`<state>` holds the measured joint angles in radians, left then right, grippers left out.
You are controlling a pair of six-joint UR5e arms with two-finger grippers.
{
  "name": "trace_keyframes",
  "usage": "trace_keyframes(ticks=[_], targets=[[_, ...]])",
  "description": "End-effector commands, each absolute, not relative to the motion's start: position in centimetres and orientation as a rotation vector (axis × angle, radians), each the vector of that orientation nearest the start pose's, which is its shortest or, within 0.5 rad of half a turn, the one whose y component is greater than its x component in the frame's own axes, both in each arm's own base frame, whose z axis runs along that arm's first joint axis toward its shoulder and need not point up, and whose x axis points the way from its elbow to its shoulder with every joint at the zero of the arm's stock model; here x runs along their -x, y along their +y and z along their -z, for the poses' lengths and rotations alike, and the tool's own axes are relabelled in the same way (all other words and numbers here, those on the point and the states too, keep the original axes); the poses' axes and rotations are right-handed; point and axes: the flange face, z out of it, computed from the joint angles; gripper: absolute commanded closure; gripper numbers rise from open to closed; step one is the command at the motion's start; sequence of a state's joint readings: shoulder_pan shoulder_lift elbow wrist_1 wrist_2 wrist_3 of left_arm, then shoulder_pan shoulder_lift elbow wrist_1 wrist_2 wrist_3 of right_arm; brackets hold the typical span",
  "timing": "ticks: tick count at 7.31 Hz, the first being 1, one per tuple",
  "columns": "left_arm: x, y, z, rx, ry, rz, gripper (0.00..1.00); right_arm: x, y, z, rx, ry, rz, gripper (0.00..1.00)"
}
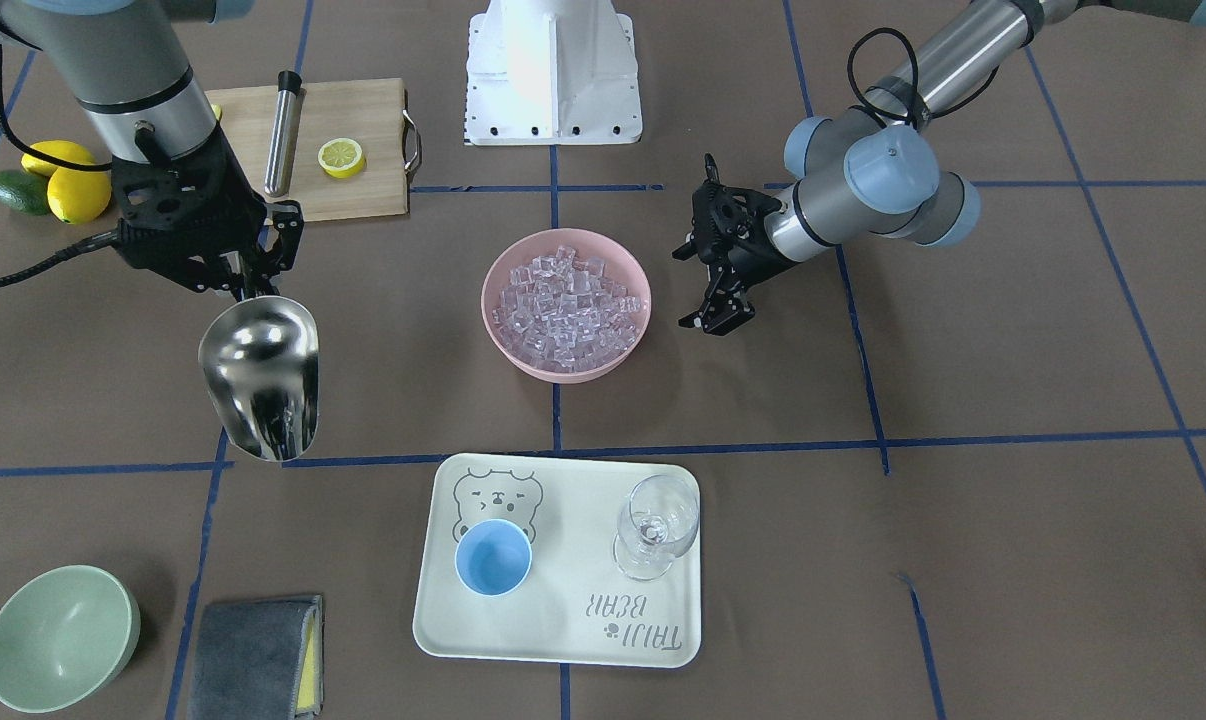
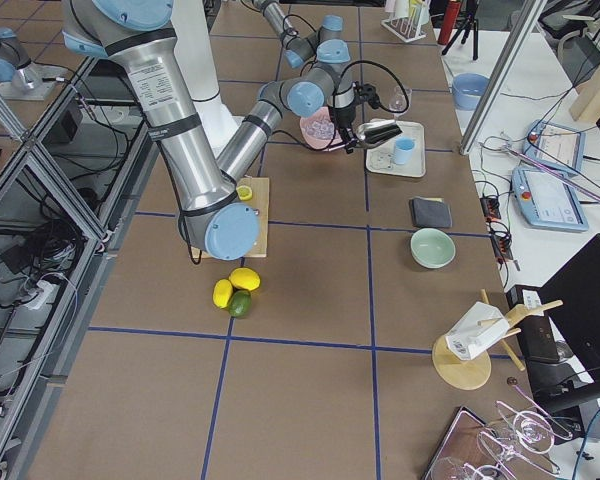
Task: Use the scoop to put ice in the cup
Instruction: 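Lift the scoop with the right gripper and carry it toward the pink bowl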
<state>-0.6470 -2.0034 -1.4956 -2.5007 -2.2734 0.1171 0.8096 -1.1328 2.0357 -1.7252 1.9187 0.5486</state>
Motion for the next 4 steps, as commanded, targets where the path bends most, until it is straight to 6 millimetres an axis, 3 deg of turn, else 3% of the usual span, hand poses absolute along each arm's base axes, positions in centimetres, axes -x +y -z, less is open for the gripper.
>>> trace_keyframes(ticks=[1, 3, 4], targets=[[-47.3, -44.5, -33.8, -0.971, 1.121, -1.308, 0.0, 31.9, -47.1, -23.9, -0.441, -0.656, 0.584, 1.0], [-47.3, -44.6, -33.7, -0.971, 1.123, -1.306, 0.0, 33.3, -46.7, -21.7, -0.378, -0.599, 0.683, 1.0], [-47.3, -44.6, -33.7, -0.971, 1.123, -1.306, 0.0, 34.0, -46.2, -21.8, -0.396, -0.575, 0.776, 1.0]])
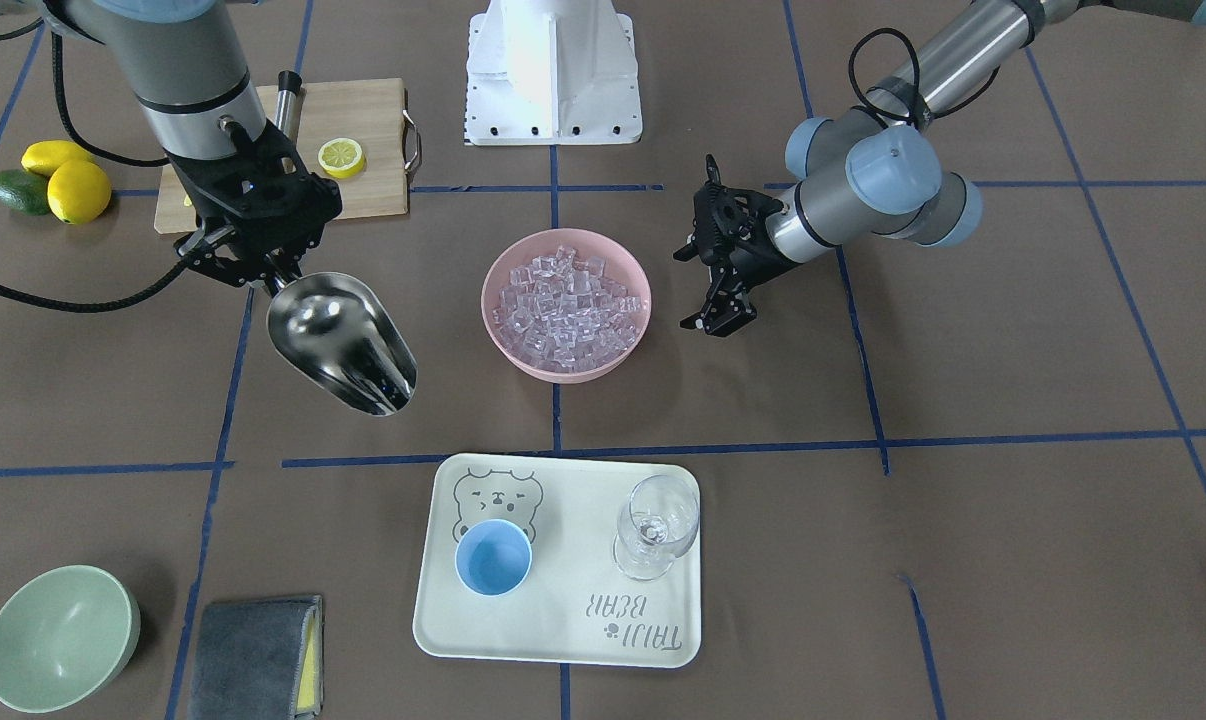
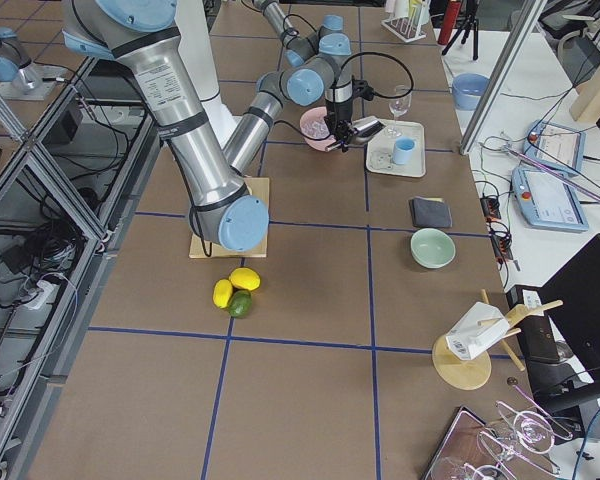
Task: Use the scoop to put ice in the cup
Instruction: 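Lift the scoop with the right gripper and carry it toward the pink bowl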
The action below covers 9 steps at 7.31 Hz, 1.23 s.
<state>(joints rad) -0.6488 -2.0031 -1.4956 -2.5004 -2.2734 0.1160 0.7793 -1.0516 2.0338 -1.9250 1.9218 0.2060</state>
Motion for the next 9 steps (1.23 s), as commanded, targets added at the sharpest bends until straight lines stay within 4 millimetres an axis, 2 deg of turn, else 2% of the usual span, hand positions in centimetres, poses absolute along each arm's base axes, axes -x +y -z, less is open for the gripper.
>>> trace_keyframes(ticks=[1, 2, 4, 6, 7, 9], targets=[[-47.3, -44.6, -33.7, -0.97, 1.123, -1.304, 0.0, 34.2, -46.0, -21.1, -0.411, -0.576, 0.792, 1.0], [-47.3, -44.6, -33.7, -0.969, 1.123, -1.302, 0.0, 34.5, -46.7, -20.2, -0.423, -0.573, 0.801, 1.0], [-47.5, -44.7, -33.9, -0.964, 1.123, -1.302, 0.0, 37.0, -48.2, -20.2, -0.351, -0.539, 0.857, 1.0], [-47.5, -44.6, -33.8, -0.918, 1.152, -1.242, 0.0, 37.2, -48.0, -19.2, -0.287, -0.417, 1.026, 1.0], [-47.6, -44.5, -33.7, -0.916, 1.156, -1.238, 0.0, 38.4, -47.0, -18.7, -0.272, -0.347, 1.068, 1.0], [-49.0, -45.7, -32.5, -0.935, 1.142, -1.224, 0.0, 40.2, -45.3, -18.9, -0.24, -0.312, 1.108, 1.0]])
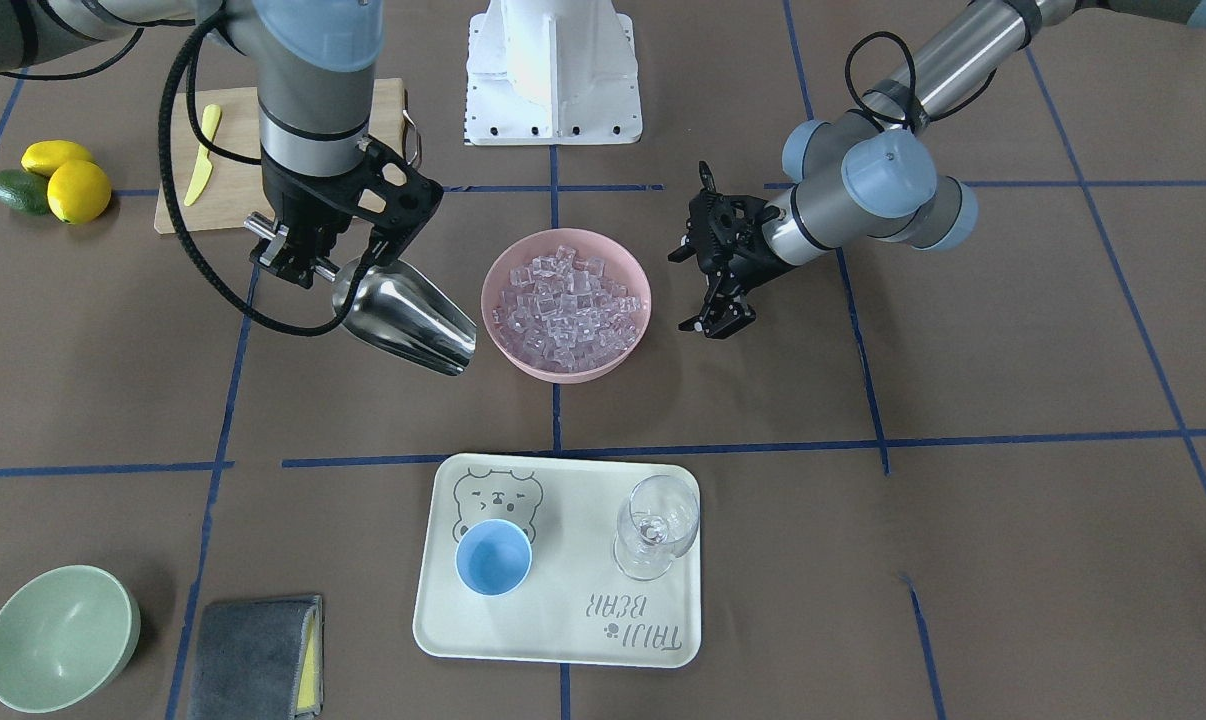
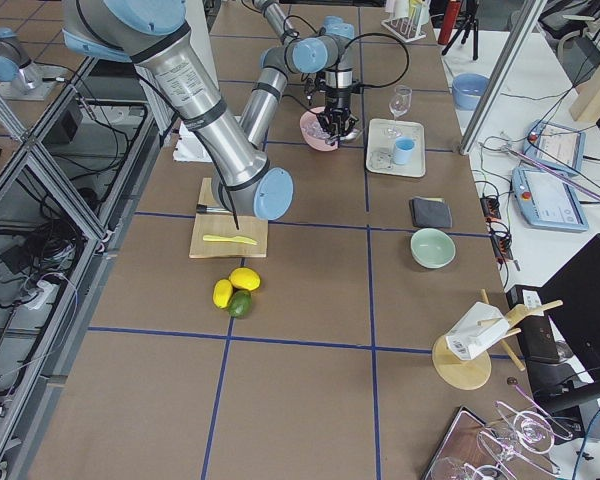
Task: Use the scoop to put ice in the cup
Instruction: 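Lift the scoop with the right gripper and carry it toward the pink bowl, then lower the scoop into the ice in the pink bowl with the right gripper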
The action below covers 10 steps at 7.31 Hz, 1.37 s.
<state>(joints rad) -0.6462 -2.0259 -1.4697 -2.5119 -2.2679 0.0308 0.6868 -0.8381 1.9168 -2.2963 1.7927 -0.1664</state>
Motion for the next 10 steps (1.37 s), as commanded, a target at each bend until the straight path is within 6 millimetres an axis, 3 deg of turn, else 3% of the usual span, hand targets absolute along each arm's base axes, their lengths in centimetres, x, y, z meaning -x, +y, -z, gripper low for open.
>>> trace_keyframes(ticks=[1, 4, 6, 9, 10], targets=[[-49.0, -45.9, -32.3, -0.944, 1.135, -1.217, 0.0, 40.6, -44.5, -18.2, -0.222, -0.274, 1.13, 1.0], [-49.2, -46.0, -32.1, -0.945, 1.134, -1.216, 0.0, 42.2, -42.7, -16.0, -0.237, -0.192, 1.285, 1.0], [-49.3, -46.1, -32.2, -0.943, 1.135, -1.217, 0.0, 45.9, -44.7, -12.9, -0.213, -0.088, 1.386, 1.0], [-49.3, -46.1, -32.2, -0.944, 1.135, -1.217, 0.0, 48.5, -45.3, -13.7, -0.127, -0.057, 1.41, 1.0], [-49.3, -46.1, -32.2, -0.944, 1.135, -1.217, 0.0, 49.3, -44.8, -13.0, -0.082, -0.024, 1.427, 1.0]])
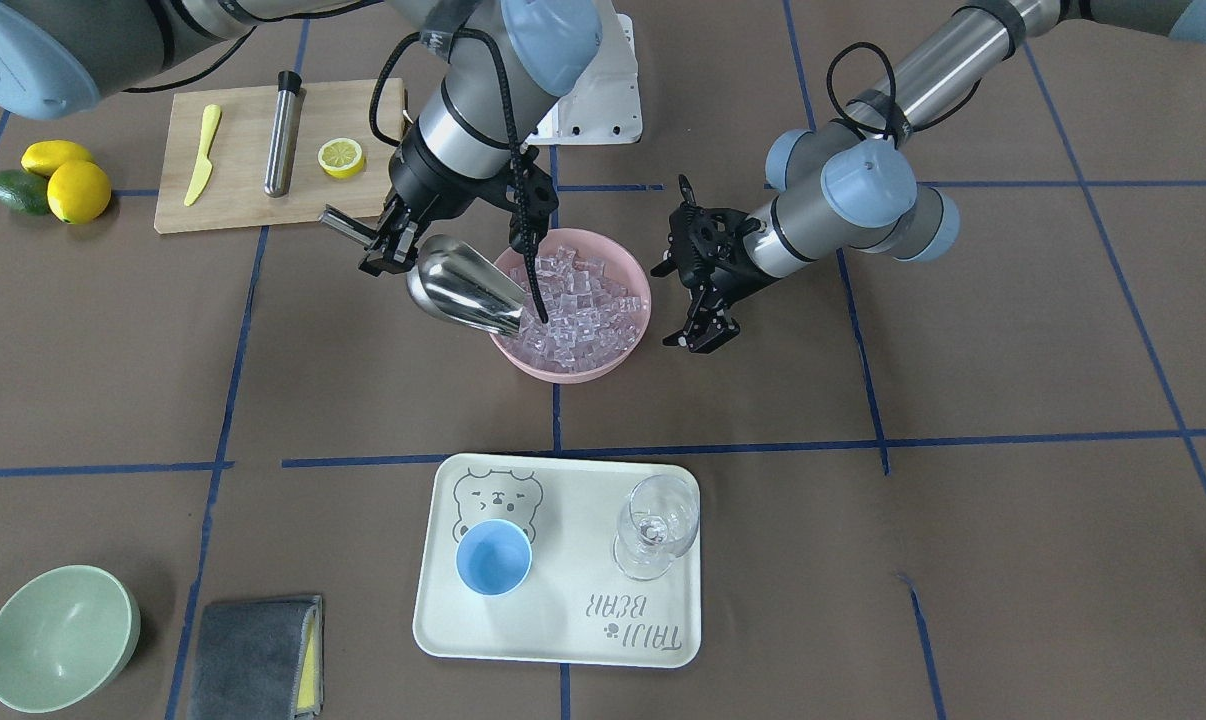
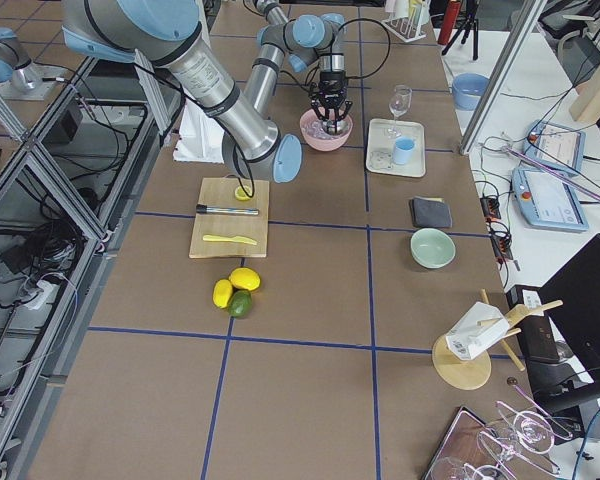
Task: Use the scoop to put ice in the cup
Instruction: 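Lower the scoop into the ice in the pink bowl with the right gripper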
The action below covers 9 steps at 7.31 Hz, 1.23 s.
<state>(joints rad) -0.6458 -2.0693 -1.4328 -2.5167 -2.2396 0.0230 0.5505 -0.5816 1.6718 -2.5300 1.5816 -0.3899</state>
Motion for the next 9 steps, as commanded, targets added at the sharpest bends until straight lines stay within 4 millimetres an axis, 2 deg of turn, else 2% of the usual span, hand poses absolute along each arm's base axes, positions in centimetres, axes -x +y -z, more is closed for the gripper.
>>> trace_keyframes(ticks=[1, 3, 5, 6, 9], targets=[[-49.3, -46.1, -32.2, -0.944, 1.135, -1.217, 0.0, 50.5, -44.1, -12.2, -0.058, 0.027, 1.451, 1.0], [-49.4, -46.2, -32.4, -0.958, 1.139, -1.219, 0.0, 52.1, -43.1, -12.1, -0.046, 0.048, 1.477, 1.0], [-49.4, -46.2, -32.7, -0.97, 1.145, -1.218, 0.0, 53.5, -43.7, -11.8, -0.02, 0.08, 1.483, 1.0], [-49.4, -46.2, -32.7, -0.972, 1.145, -1.218, 0.0, 53.9, -43.8, -12.3, -0.006, 0.093, 1.486, 1.0], [-49.4, -46.2, -32.6, -0.973, 1.146, -1.218, 0.0, 53.9, -43.9, -12.6, -0.01, 0.115, 1.488, 1.0]])
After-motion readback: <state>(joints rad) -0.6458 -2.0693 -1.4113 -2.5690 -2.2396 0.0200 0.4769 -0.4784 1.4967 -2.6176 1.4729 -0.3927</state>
